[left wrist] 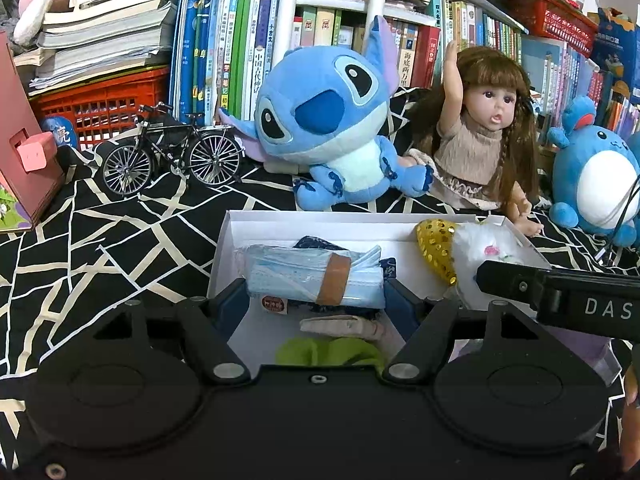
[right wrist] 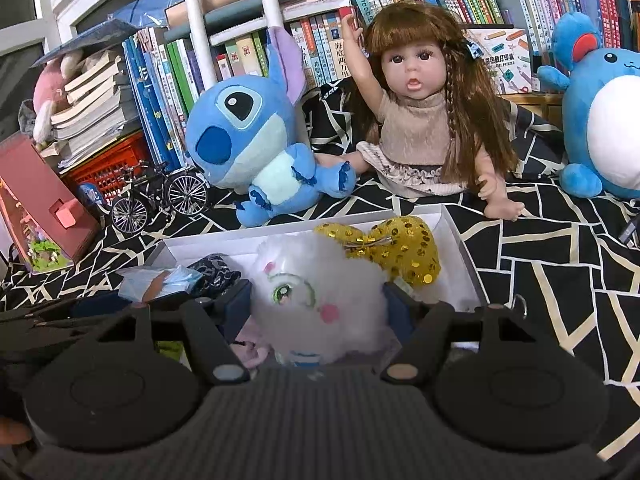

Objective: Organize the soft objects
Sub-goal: 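Lower the white plush into the box with the right tool while the left tool lowers the blue pack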

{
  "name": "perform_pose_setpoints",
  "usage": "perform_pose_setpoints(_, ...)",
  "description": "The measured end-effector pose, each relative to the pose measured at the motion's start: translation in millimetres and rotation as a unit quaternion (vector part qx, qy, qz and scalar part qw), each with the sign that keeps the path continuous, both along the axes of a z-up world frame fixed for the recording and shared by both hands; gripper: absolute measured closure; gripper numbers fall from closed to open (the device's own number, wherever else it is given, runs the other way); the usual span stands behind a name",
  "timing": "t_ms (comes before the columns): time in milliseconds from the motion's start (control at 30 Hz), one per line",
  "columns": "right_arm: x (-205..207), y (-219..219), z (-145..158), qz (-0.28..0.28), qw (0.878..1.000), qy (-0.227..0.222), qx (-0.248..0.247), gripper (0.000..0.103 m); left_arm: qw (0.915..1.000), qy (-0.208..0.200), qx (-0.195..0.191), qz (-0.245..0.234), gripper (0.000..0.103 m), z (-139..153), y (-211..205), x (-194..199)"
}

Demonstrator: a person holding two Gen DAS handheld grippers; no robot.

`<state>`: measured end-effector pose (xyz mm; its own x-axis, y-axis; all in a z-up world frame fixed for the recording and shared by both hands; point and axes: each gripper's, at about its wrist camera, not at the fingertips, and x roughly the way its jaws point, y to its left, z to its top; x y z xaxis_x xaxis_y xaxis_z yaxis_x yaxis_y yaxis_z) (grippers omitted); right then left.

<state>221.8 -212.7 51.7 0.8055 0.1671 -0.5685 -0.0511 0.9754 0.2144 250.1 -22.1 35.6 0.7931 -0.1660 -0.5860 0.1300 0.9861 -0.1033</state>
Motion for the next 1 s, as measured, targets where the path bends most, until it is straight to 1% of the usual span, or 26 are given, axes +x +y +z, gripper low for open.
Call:
perform_pose_setpoints(167, 3, 1, -7, 0.002, 1.0, 0.017, 0.005, 0.032, 0.9999, 0.01, -0.002, 0.004, 0.032, -6, 1, 2)
perform_pose_setpoints(467, 1, 4, -9, 0.001, 1.0, 0.016, -0.001, 0.032, 0.9999, 0.015, -0.001, 0.007, 0.031, -10, 2, 3)
perform_pose_setpoints(633, 1, 4, -9, 0.002, 1.0, 0.016, -0.002, 0.031, 0.9997, 0.021, 0.006, 0.013, 0.031, -18, 0, 3)
perform_pose_setpoints(767, -1, 3, -11, 0.003, 1.0, 0.016, -0.003, 0.03, 0.9996, 0.015, 0.02, 0.012, 0.031, -20, -3, 0)
perform_pose_setpoints(933, -2, 3, -11, -0.001, 1.0, 0.017, 0.003, 0.027, 0.9996, 0.019, 0.009, 0.016, 0.031, -18, -1, -1)
perform_pose_setpoints(1000, -3, 3, -9, -0.001, 1.0, 0.018, 0.004, 0.026, 0.9996, 0.023, 0.007, 0.017, 0.027, -16, -1, -2)
